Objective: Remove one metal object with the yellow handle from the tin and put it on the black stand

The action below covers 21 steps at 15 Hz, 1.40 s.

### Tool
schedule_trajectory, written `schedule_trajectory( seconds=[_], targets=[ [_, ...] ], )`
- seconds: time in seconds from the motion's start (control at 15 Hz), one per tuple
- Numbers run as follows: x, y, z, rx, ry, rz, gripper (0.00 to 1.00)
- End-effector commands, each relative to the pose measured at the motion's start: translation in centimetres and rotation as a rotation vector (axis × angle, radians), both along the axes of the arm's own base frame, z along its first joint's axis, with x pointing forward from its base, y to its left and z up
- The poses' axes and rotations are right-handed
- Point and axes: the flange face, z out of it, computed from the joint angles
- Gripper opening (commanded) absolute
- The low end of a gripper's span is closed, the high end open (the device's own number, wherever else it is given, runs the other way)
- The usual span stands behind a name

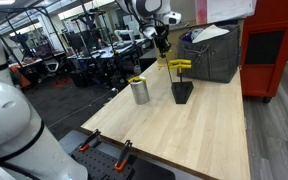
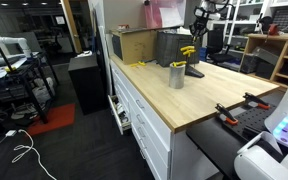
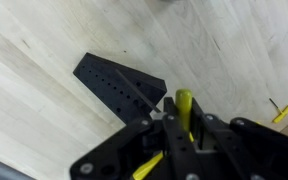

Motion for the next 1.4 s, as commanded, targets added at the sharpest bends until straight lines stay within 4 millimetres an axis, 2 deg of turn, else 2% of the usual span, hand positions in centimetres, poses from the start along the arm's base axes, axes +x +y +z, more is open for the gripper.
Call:
schedule_trajectory(
  seconds=[0.0, 0.13, 0.2, 0.27, 0.4, 0.67, 0.93, 1.33],
  targets=[
    [0.1, 0.0, 0.1, 0.000, 0.001, 0.000, 0.16],
    [0.1, 0.0, 0.0, 0.000, 0.002, 0.000, 0.16],
    [0.1, 0.0, 0.0, 0.000, 0.003, 0.000, 0.04],
    [0.2, 0.5, -0.2, -0.001, 0.008, 0.007, 0.04],
    [0.9, 0.0, -0.2, 0.000, -0.002, -0.020, 0.04],
    [1.6, -3.2, -0.1, -0.001, 0.001, -0.127, 0.04],
    [2.1, -6.1, -0.9, 0.072, 0.000, -0.203, 0.04],
    [2.9, -7.5, 0.0, 0.167, -0.074, -0.277, 0.04]
  ],
)
